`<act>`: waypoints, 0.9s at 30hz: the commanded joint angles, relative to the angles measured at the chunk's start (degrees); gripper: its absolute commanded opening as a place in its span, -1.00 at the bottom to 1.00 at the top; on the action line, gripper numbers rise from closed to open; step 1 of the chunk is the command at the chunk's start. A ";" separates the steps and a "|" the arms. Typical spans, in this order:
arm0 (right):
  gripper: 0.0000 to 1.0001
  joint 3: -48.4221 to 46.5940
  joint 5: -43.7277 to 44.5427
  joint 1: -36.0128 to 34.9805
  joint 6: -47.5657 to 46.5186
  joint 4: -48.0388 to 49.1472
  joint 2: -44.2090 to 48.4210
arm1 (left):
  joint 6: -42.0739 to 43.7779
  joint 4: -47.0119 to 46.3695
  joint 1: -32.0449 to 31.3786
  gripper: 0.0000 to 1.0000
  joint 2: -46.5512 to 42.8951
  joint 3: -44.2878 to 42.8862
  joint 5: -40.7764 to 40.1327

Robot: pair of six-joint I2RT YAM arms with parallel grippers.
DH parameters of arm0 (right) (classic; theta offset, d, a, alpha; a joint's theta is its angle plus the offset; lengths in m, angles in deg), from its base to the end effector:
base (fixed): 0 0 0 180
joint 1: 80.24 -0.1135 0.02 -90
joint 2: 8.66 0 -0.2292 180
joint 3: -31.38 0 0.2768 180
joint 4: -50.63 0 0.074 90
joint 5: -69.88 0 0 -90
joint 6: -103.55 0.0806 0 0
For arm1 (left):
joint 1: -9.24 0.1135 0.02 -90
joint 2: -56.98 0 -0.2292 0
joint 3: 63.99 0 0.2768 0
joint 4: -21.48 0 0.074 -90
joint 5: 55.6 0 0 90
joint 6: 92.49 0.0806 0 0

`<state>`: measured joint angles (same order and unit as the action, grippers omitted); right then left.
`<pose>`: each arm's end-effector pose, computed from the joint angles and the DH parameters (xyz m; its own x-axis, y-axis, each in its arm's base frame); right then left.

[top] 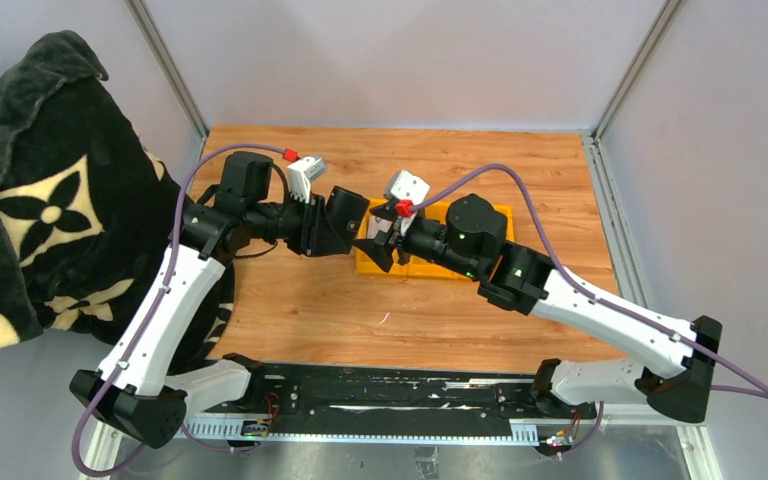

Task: Take the credit cards out of the card holder
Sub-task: Open the card holder at the center of the board.

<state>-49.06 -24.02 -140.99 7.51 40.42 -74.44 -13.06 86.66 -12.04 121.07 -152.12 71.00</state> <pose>0.1651 0.3061 0.4046 0.1328 0.0223 -0.9909 -0.8946 0.4331 -0.1102 0.2408 -0.1453 0.3412 -0.7328 0.1274 -0.6684 0.5853 0.6190 -0.5237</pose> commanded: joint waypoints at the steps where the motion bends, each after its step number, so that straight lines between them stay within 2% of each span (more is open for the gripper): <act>1: 0.29 -1.71 0.27 -0.86 -1.83 2.09 -2.80 | -3.92 -3.36 0.27 -1.00 -0.97 -0.32 8.56; 4: 0.27 -2.88 -0.24 -0.84 -1.49 2.43 -4.66 | -4.60 -3.36 0.36 -1.00 -1.23 -0.03 10.67; 9: 0.13 -3.15 1.66 -0.86 -1.26 2.57 -6.01 | -5.00 -3.36 0.95 -1.00 -1.76 0.60 15.38; 14: -0.11 -2.66 3.86 -0.86 -1.50 2.02 -5.32 | -5.51 -3.36 0.98 -1.00 -1.83 0.54 18.71; 23: -0.15 -4.48 16.08 -3.35 -4.24 0.42 -7.41 | -9.51 -6.47 1.06 -1.00 -1.78 0.53 19.15; 27: -0.38 -6.24 27.81 -6.43 -8.26 1.63 -10.29 | -10.93 -8.00 1.15 -1.00 -1.70 0.20 19.15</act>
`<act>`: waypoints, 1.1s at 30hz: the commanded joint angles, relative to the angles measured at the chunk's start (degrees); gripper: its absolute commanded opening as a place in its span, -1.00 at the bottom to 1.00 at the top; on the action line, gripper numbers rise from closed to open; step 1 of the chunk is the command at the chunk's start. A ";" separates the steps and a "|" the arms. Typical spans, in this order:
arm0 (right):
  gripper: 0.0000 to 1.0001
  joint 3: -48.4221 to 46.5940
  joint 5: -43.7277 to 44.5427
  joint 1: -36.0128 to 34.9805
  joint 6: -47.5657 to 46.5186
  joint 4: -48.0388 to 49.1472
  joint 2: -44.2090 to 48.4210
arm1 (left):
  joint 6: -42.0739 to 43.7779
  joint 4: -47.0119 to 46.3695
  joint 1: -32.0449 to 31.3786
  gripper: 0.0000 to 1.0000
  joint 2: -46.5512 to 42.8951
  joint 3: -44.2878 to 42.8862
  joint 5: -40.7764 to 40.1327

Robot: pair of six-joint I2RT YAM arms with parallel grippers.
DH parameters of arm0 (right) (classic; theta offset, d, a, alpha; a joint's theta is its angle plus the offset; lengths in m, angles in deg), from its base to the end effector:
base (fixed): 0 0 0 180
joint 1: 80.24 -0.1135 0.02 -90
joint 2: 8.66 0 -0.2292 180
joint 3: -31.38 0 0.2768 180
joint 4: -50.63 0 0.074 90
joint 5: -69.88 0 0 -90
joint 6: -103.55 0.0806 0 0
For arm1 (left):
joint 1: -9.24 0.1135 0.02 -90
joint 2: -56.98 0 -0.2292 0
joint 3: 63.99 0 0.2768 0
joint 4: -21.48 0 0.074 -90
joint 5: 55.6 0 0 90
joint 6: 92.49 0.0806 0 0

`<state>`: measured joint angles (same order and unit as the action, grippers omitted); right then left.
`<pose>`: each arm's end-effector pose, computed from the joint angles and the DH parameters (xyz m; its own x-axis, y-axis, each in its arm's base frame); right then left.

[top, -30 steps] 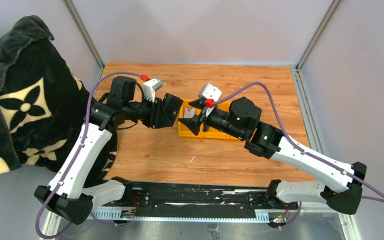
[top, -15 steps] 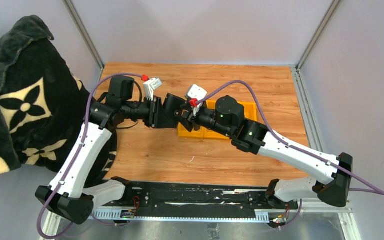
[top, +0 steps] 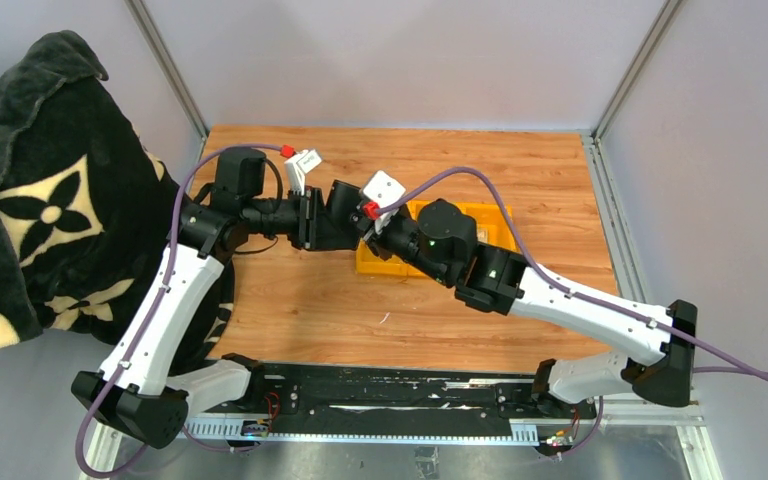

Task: Take the credit cards out of the card holder
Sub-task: Open the card holder at the center of the board.

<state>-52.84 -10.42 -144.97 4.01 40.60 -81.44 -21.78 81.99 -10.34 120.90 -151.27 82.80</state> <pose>0.1732 0.3350 0.3911 0.1462 -0.0730 -0.9866 -0.8064 0.5689 -0.1616 0.2389 -0.1489 0.3521 -0.7961 0.0504 -0.6031 0.5521 0.4687 -0.6896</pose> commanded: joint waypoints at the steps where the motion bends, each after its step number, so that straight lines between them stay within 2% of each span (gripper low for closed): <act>1: -0.46 -2.70 17.12 -2.91 -5.08 1.74 -3.62 | -2.23 -3.34 -0.51 -1.00 -1.52 -0.73 7.40; 2: -0.57 -2.74 20.84 -3.06 -5.09 2.23 -3.80 | -2.24 -3.34 -0.43 -1.00 -1.58 -0.81 7.41; 5: -0.75 -1.62 25.67 -3.16 -4.41 4.15 -3.20 | -2.47 -3.49 -0.06 -1.00 -1.82 -0.94 7.48; 10: -0.95 1.75 29.54 -3.20 -2.49 8.25 -0.58 | -2.57 -3.69 0.62 -1.00 -2.36 -0.92 8.02; 14: -1.00 2.98 31.72 -3.21 -0.38 9.03 0.80 | -3.11 -4.23 1.48 -1.00 -2.72 -0.87 8.69; 21: -0.99 6.15 40.61 -3.08 3.36 11.32 3.87 | -4.73 -7.44 4.21 -1.00 -3.69 -0.92 11.35; 22: -0.88 6.80 40.02 -3.00 3.88 11.55 4.66 | -4.49 -7.36 4.60 -1.00 -3.60 -1.36 11.58; 24: -0.30 7.43 36.58 -2.89 5.35 10.72 6.24 | -3.34 -6.58 5.11 -1.00 -3.30 -1.97 11.78; 26: 0.18 6.66 28.95 -1.41 9.87 6.01 7.95 | -2.53 -6.13 5.45 -1.00 -3.14 -1.97 12.54; 29: 0.49 5.41 4.90 7.15 21.08 -1.29 10.89 | -1.02 -5.35 5.60 -1.00 -3.17 -1.82 13.74; 31: 0.58 5.68 -11.83 14.00 26.27 -2.13 12.52 | -0.03 -5.21 5.61 -1.00 -3.50 -1.72 14.64; 33: 0.62 5.02 -23.29 19.21 29.40 -2.25 12.80 | 1.05 -5.19 5.60 -1.00 -4.07 -1.80 15.46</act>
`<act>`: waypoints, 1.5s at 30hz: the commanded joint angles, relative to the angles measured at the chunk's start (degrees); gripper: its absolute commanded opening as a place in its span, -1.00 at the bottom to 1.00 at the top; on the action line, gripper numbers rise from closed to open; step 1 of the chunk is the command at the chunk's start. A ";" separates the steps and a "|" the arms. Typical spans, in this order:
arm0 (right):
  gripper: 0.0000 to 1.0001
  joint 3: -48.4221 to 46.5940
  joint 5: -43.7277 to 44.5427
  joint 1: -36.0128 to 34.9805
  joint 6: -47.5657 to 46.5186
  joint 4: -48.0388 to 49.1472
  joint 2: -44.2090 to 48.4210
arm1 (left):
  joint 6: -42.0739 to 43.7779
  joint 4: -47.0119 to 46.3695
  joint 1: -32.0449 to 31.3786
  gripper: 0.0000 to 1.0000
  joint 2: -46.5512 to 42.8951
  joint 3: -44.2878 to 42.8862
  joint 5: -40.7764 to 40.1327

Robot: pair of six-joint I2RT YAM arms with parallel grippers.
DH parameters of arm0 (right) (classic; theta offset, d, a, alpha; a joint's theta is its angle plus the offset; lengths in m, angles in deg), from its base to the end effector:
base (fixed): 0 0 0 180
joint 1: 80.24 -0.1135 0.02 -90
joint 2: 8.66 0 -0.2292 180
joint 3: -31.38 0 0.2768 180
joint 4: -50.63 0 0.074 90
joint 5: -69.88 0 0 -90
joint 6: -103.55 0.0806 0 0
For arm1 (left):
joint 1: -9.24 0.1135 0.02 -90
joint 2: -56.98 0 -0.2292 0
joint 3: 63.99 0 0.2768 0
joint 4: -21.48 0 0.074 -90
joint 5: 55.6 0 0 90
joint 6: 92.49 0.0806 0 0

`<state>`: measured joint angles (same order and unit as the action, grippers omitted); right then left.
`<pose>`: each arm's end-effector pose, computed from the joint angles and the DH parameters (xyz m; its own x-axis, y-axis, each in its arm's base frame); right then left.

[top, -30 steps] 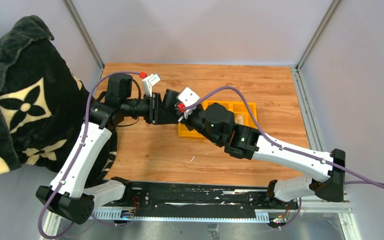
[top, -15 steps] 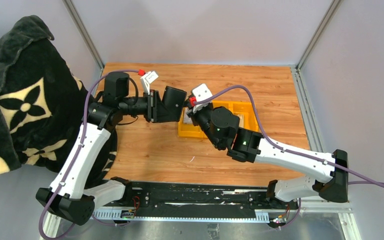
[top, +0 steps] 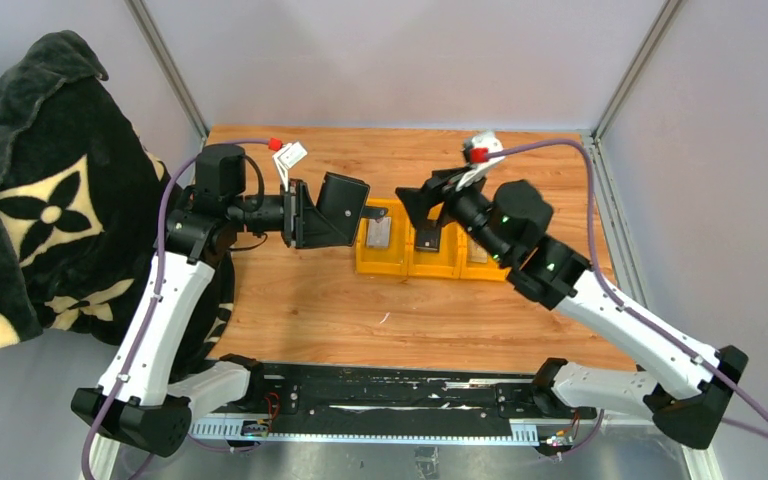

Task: Take the credit cards out of the card holder
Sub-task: Open the card holder at the center of the board.

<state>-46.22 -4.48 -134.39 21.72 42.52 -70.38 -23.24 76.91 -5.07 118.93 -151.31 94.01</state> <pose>0.2096 0.2530 0.4116 -0.0103 0.2194 -0.9756 -0.6290 0.7570 0.1769 0.2364 -0.1320 0.3769 -0.7545 0.0075 -0.6563 0.6215 0.3297 -0.7107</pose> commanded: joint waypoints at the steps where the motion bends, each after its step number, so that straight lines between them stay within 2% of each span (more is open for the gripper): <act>1: 0.65 -2.15 -34.62 10.70 12.85 -4.14 1.39 | 3.13 -0.11 0.34 -1.00 -2.26 -1.82 4.59; 4: 0.70 -4.75 -46.80 15.19 15.84 -4.14 -0.70 | 6.20 1.60 0.33 -1.00 -2.54 -2.45 6.55; 7: 0.71 -7.45 -53.50 16.25 17.78 -5.37 -3.24 | 9.45 3.52 0.33 -1.00 -2.81 -2.66 7.54; 9: 0.71 -7.81 -57.72 16.20 20.37 -1.97 -4.93 | 10.52 3.64 0.33 -1.00 -3.27 -2.23 7.11; 12: 0.71 -7.61 -61.12 16.23 25.46 1.20 -7.60 | 11.08 4.20 0.33 -1.00 -3.60 -2.30 5.95; 16: 0.72 -8.01 -64.61 16.18 27.74 1.64 -11.56 | 13.12 6.06 0.33 -1.00 -4.22 -3.34 4.87; 19: 0.66 -9.28 -66.59 16.20 27.24 -0.17 -13.55 | 15.39 7.22 0.37 -1.00 -5.15 -3.72 4.68; 30: 0.12 -13.28 -67.06 15.76 23.66 -9.99 -16.21 | 20.14 7.78 0.33 -1.00 -6.51 -4.44 4.68; 36: -0.04 -12.79 -66.42 15.77 22.21 -11.52 -14.52 | 20.68 7.72 0.33 -1.00 -8.34 -3.12 5.77; 39: -0.04 -13.21 -66.29 15.76 21.60 -13.03 -14.57 | 20.67 7.72 0.33 -1.00 -9.01 -2.86 5.98; 42: 0.16 -13.89 -64.98 15.74 21.62 -12.73 -14.58 | 20.69 7.80 0.34 -1.00 -8.97 -3.08 6.62; 45: 0.22 -15.45 -65.22 15.04 21.48 -11.52 -15.26 | 20.46 7.80 0.28 -1.00 -8.78 -3.07 7.88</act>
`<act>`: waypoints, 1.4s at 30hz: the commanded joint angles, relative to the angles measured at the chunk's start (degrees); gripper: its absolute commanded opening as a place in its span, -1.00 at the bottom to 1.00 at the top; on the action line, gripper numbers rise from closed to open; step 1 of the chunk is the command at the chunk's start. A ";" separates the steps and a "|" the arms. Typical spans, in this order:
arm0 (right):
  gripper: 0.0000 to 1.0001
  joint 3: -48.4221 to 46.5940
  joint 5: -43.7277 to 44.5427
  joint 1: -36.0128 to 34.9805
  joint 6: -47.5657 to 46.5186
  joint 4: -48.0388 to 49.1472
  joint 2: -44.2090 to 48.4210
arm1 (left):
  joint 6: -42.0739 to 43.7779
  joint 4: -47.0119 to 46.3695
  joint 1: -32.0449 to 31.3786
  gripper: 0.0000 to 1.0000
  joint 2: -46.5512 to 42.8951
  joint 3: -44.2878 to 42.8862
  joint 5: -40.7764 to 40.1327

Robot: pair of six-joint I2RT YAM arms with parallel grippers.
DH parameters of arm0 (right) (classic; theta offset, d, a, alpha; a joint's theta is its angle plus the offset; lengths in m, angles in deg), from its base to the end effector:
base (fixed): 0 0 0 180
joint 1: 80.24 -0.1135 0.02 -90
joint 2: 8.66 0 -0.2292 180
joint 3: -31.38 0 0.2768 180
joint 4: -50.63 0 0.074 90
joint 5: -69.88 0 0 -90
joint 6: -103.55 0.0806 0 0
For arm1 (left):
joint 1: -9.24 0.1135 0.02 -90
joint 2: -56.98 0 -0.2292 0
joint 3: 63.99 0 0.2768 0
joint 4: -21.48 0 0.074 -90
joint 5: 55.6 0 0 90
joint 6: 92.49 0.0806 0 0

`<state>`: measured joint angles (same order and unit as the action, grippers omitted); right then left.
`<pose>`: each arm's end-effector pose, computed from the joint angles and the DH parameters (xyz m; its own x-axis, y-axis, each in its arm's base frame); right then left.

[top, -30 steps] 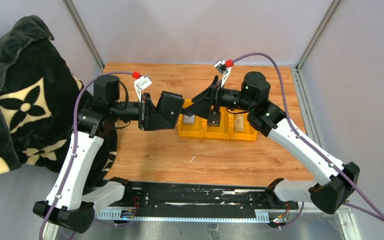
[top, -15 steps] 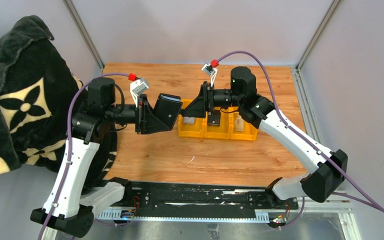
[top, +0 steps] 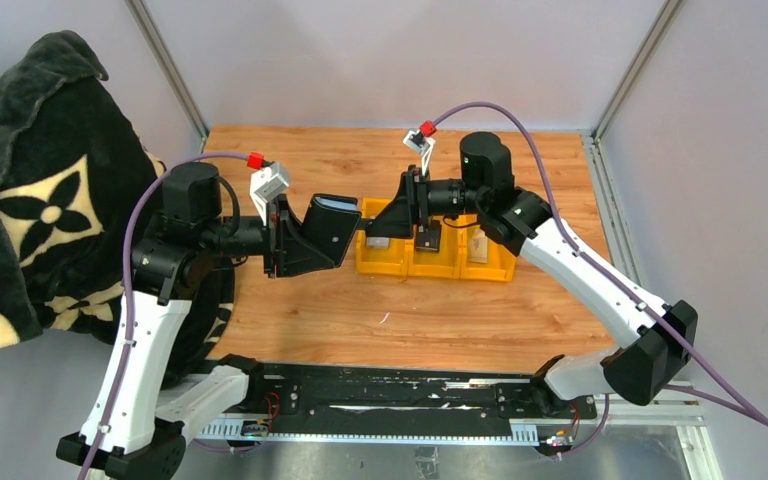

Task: Take the credit cards out of the card holder
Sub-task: Open the card holder at the center of the board.

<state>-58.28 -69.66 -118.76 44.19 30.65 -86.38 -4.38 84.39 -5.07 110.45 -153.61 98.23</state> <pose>0.2490 0.2766 0.3771 -0.6005 -0.0553 -0.7977 -0.7991 0.0775 0.5962 0.1807 -0.1207 0.4116 -0.4653 0.1037 -0.8791 0.8706 0.2328 -0.4333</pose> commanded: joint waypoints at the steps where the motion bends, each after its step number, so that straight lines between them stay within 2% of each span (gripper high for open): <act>1: 0.23 -4.36 -0.41 -1.02 -0.99 0.53 0.27 | 1.55 0.32 0.32 -1.00 -0.30 -0.78 3.85; 8: 0.16 -9.21 -2.09 -4.69 -4.64 -1.92 -3.22 | 1.05 0.29 0.29 -1.00 -0.30 -0.79 4.72; 17: -0.17 -9.27 -6.31 -5.13 -4.34 0.35 -4.33 | 0.74 0.28 0.26 -1.00 -0.48 -0.69 6.12; 20: -0.40 -8.96 -7.33 -5.26 -3.42 2.14 -3.92 | 0.96 0.38 0.29 -1.00 -0.33 -0.56 6.15; 24: -0.91 -9.27 -8.63 -6.06 -2.84 2.81 -3.62 | 1.78 0.37 0.35 -0.99 -0.04 0.28 4.58; 25: -1.00 -9.33 -8.53 -6.39 -2.94 2.54 -3.40 | 1.85 0.39 0.28 -0.90 0.03 0.55 3.60; 28: -1.00 -10.21 -3.38 -6.92 -6.15 -3.10 -2.25 | 4.81 0.50 0.35 -0.23 0.14 0.64 -2.61; 29: -1.00 -11.20 0.70 -7.23 -7.83 -5.90 -1.81 | 5.88 0.48 0.33 0.00 0.06 0.46 -6.19; 30: -1.00 -11.90 4.06 -7.68 -9.29 -8.19 -1.30 | 6.42 0.01 0.32 0.14 -0.15 0.56 -9.65; 32: -1.00 -13.36 10.99 -9.36 -12.50 -12.14 -0.24 | 6.46 -1.95 0.33 0.25 -0.89 1.58 -15.15; 34: -1.00 -15.60 19.28 -12.06 -16.43 -17.04 0.05 | 6.71 -3.61 0.27 0.34 -1.98 2.87 -17.27; 38: -1.00 -21.51 32.28 -17.40 -22.95 -25.77 -2.32 | 7.03 -4.42 0.32 0.43 -3.78 4.86 -14.13; 42: -1.00 -25.34 41.02 -22.21 -27.47 -29.97 -4.34 | 7.48 -4.42 0.32 0.47 -5.06 5.91 -13.06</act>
<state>-79.09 -41.88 -136.75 24.08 6.91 -89.35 1.63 82.01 -5.09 107.02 -148.56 85.07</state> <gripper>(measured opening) 0.021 0.731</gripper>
